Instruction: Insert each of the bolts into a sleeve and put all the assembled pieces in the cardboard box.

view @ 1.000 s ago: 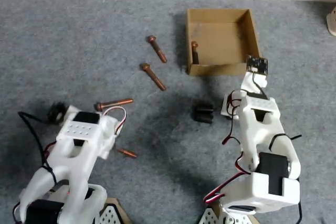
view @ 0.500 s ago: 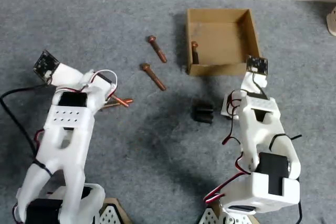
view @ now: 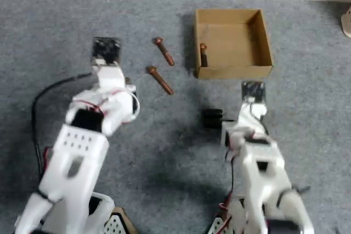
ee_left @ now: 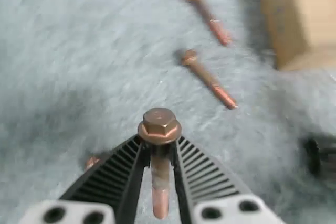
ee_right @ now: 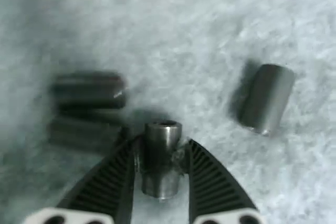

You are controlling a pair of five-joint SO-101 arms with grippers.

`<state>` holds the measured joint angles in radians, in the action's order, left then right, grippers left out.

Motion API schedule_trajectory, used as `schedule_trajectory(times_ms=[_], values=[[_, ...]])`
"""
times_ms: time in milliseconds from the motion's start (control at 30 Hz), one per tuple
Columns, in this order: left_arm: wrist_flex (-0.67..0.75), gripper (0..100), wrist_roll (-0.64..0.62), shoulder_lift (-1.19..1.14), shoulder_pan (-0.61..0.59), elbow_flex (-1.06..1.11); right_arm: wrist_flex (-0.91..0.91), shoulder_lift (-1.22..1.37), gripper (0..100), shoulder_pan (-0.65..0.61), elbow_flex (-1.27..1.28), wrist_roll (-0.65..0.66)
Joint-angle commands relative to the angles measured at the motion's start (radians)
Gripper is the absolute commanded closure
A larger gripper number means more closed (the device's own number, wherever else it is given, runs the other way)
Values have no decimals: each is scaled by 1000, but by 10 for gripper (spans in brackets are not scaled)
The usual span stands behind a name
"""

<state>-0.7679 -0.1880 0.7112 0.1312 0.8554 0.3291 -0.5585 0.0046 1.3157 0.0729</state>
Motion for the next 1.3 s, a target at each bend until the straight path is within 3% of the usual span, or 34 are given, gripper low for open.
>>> schedule_trajectory(times_ms=[0, 267, 533, 767, 1067, 1267], values=[[137, 993, 60, 166, 81, 90, -73, -275, 995, -51, 134, 14], [649, 993, 161, 401, 206, 509, -96, -717, 995, -165, 363, 14], [875, 993, 161, 657, 367, 753, -1, -1102, 995, -300, 510, 14], [911, 993, 147, 886, 351, 848, 252, -1241, 995, -473, 509, 97], [677, 993, -311, 1086, 354, 842, 323, -1259, 995, -506, 509, 97], [615, 993, -350, 1098, 354, 842, 291, -1260, 995, -506, 509, 97]])
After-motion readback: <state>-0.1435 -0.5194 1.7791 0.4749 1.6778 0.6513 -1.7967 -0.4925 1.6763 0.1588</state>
